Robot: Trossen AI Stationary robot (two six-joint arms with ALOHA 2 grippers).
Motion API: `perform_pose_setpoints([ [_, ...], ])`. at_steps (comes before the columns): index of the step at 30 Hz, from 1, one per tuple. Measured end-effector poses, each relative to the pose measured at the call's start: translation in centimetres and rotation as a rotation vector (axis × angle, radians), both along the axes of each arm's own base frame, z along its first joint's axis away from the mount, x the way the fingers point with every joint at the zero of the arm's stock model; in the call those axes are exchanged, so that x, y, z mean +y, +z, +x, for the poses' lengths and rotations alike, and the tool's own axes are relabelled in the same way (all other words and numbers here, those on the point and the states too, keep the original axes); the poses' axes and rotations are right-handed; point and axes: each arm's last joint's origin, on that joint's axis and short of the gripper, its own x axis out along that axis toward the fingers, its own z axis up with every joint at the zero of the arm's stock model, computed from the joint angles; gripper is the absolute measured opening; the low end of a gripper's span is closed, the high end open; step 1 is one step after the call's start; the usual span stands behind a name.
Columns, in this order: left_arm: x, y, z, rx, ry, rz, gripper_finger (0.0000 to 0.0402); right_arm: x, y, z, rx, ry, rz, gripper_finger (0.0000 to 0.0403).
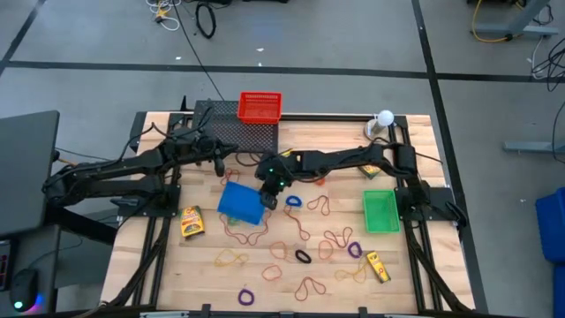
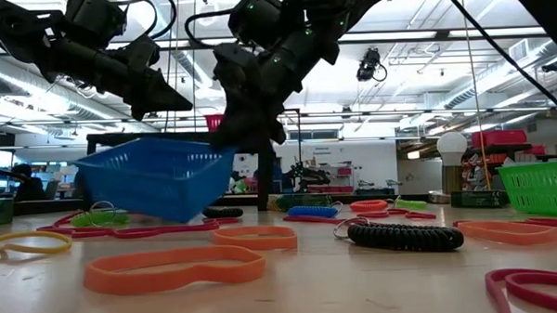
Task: Pick & Place Office Desk Supplies
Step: Put the blue bin on the shelf
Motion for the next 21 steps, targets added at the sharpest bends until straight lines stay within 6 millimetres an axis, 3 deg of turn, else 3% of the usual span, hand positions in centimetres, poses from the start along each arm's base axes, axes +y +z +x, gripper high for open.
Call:
perform_pose_setpoints([
  [9, -0.2, -0.2, 0.0, 0.012, -0.05, -0.024, 0.0011, -0.1, -0.1, -0.2, 0.026, -0.031, -0.062, 0.0092],
  [14, -0.3, 0.5, 0.2, 0.002, -0.119, -0.033, 0.0005, 0.0, 3.2, -1.3, -0.018, -0.049, -0.089, 0.0124],
  [17, -0.5, 1.8, 0.3, -0.013, -0.179, -0.025, 0.0005, 0.5, 6.1, -3.2, 0.001, -0.086, -0.154, 0.0113],
  [21, -1.3, 2.9, 0.9, -0.034, -0.267, -0.06, 0.0006, 2.1, 9.1, -5.9, -0.019, -0.113, -0.27, 0.0047],
])
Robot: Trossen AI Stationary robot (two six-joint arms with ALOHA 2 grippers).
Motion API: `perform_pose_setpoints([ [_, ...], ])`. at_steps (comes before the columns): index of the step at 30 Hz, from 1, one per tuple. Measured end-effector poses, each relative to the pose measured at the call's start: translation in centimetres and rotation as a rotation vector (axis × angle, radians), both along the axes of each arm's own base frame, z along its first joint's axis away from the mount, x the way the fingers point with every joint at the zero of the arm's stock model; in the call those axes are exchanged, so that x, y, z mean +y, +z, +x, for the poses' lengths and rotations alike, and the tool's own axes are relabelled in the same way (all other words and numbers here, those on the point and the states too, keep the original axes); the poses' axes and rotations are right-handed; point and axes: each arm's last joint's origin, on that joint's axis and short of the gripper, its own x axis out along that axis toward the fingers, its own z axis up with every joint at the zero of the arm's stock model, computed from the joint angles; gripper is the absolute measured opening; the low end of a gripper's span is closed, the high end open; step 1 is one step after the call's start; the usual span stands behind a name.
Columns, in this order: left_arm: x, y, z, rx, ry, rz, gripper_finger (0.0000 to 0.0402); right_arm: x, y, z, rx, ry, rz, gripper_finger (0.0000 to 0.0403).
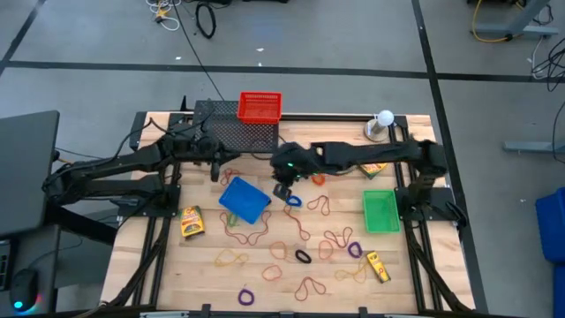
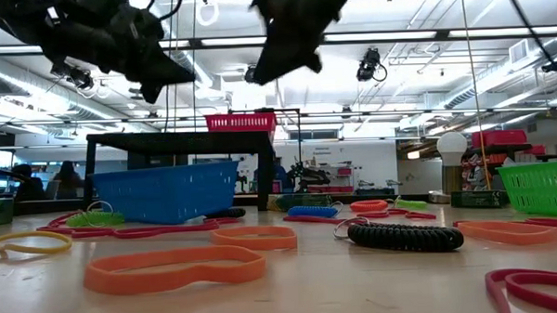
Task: Pick & Place Office Desk Supplies
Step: Put the blue bin on the shelf
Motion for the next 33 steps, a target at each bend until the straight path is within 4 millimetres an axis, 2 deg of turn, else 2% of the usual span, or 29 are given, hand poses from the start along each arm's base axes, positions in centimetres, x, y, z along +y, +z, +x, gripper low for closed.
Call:
perform_pose_setpoints([
  [2, -0.5, 0.0, 0.4, 0.003, -0.047, -0.049, 0.0014, 0.7, -0.3, -1.4, -0.013, 0.015, -0.01, 0.0014],
  [7, -2.3, 0.1, 1.7, 0.067, -0.16, -0.047, 0.0021, 1.6, -1.9, -5.1, -0.159, 0.002, 0.009, 0.0012],
  [12, -4.8, 0.3, 2.5, 0.303, -0.189, 0.037, 0.0006, 1.5, -3.2, -9.4, -0.219, -0.028, 0.04, 0.0007],
  [18, -8.2, 0.0, 3.6, 0.59, -0.276, 0.1, 0.0024, 1.4, -3.6, -13.1, -0.264, -0.033, 0.041, 0.0003],
  [22, -10.4, -1.0, 5.1, 0.774, -0.337, 0.153, 0.0058, 1.4, -3.6, -14.6, -0.275, -0.016, 0.023, 0.0006],
  [27, -12.8, -2.4, 7.3, 0.896, -0.371, 0.186, 0.0111, 1.4, -3.8, -15.6, -0.273, 0.01, 0.009, 0.0007],
  [33, -14.0, -4.2, 8.8, 0.994, -0.343, 0.256, 0.0155, 1.5, -3.8, -15.7, -0.272, 0.048, -0.008, 0.0007],
])
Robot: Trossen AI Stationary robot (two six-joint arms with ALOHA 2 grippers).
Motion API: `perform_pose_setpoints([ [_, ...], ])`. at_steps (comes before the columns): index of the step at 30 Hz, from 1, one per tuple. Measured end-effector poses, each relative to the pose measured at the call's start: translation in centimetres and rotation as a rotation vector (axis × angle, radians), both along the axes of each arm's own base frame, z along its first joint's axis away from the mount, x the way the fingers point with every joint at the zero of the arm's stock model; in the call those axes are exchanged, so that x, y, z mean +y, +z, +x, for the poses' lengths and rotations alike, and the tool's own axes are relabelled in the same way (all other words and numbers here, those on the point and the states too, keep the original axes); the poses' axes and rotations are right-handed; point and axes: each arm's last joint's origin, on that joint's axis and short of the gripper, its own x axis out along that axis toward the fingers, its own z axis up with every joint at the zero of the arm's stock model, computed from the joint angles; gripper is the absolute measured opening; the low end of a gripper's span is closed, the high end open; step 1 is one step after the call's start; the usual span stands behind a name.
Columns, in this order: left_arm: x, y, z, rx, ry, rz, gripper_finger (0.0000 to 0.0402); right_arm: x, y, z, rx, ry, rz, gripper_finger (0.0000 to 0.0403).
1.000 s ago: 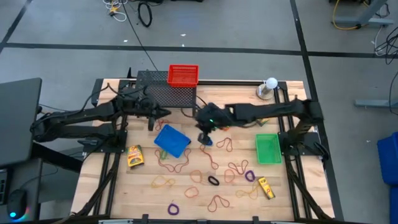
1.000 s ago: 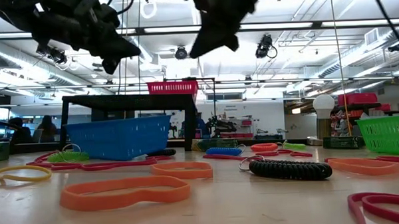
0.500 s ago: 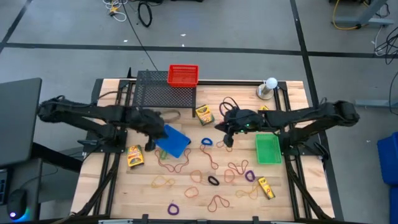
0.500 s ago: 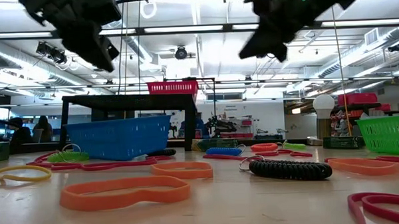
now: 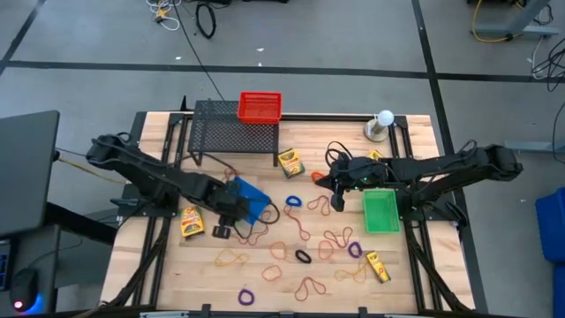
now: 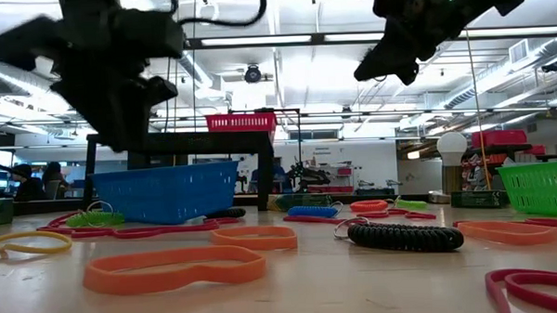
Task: Pick & Place Office Desk Supplies
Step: Put the blue bin on the shelf
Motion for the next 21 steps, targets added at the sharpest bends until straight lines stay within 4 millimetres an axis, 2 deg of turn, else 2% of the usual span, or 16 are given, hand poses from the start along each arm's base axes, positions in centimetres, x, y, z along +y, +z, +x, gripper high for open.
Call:
perform_pose_setpoints([
  [6, -0.1, -1.2, 0.1, 0.06, 0.008, 0.082, 0.0151, 0.0, 0.0, 0.0, 0.005, 0.014, -0.022, 0.0007],
  [13, 0.0, -1.5, 0.3, 0.059, 0.011, 0.113, 0.013, 0.0, 0.0, 0.0, 0.005, 0.018, -0.029, 0.0007],
  [21, -0.2, -1.5, 0.6, 0.035, -0.046, 0.107, 0.0142, 0.0, 0.0, 0.0, 0.006, 0.024, -0.041, 0.0007],
])
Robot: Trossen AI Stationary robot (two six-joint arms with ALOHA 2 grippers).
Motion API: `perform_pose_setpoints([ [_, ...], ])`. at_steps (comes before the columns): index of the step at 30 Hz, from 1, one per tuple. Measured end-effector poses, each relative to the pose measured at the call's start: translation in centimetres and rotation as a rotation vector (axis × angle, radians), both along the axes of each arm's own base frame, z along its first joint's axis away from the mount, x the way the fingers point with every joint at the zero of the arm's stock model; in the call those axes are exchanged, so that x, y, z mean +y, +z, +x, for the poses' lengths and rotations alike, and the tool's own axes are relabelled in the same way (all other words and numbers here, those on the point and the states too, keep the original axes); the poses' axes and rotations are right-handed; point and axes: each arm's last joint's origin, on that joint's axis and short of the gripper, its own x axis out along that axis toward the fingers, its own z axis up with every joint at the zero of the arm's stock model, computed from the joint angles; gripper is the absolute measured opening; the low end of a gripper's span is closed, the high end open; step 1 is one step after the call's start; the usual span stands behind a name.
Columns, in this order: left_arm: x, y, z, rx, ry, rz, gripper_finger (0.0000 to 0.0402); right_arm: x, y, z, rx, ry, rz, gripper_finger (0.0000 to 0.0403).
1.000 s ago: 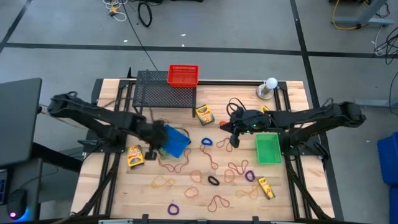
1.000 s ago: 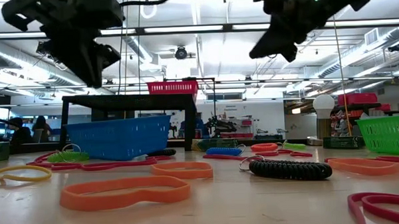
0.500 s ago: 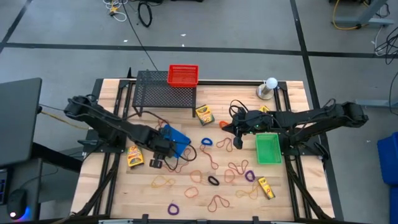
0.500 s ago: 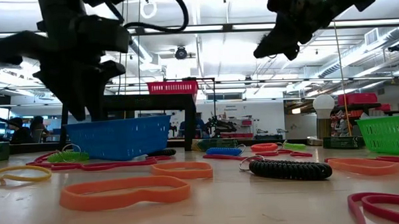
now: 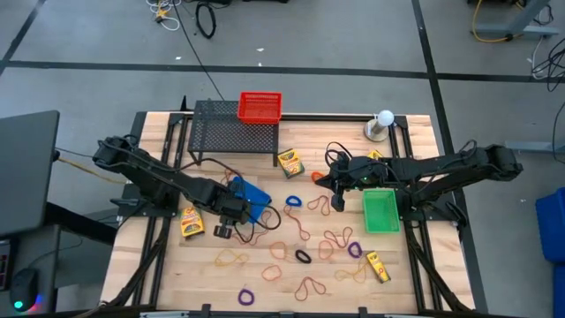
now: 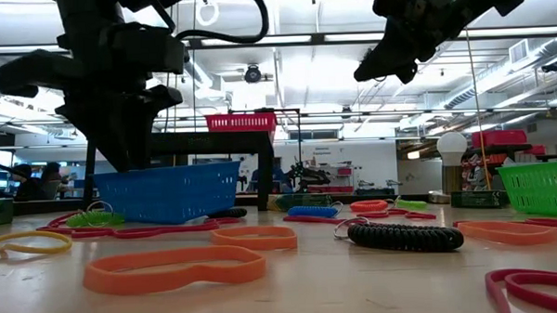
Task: Pick & Place Office Desk Supplies
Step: Put the blue bin on the shelf
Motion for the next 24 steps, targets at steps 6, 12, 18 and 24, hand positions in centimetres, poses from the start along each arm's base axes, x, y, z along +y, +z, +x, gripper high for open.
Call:
perform_pose_setpoints([
  [6, 0.0, -0.5, 0.4, -0.001, 0.001, 0.0, 0.0182, 0.0, 0.0, 0.0, 0.0, 0.0, -0.001, 0.0007],
  [12, -0.1, -2.8, 1.0, 0.085, -0.028, 0.071, 0.0196, 0.0, 0.1, 0.0, -0.004, 0.004, -0.011, 0.0007],
  [18, 0.0, -2.9, 1.1, 0.081, -0.01, 0.089, 0.0141, 0.0, 0.1, 0.1, -0.006, 0.003, -0.012, 0.0007],
  [24, -0.1, -2.2, 1.3, 0.075, -0.022, 0.09, 0.0054, 0.0, 0.1, 0.1, -0.006, 0.004, -0.012, 0.0007],
])
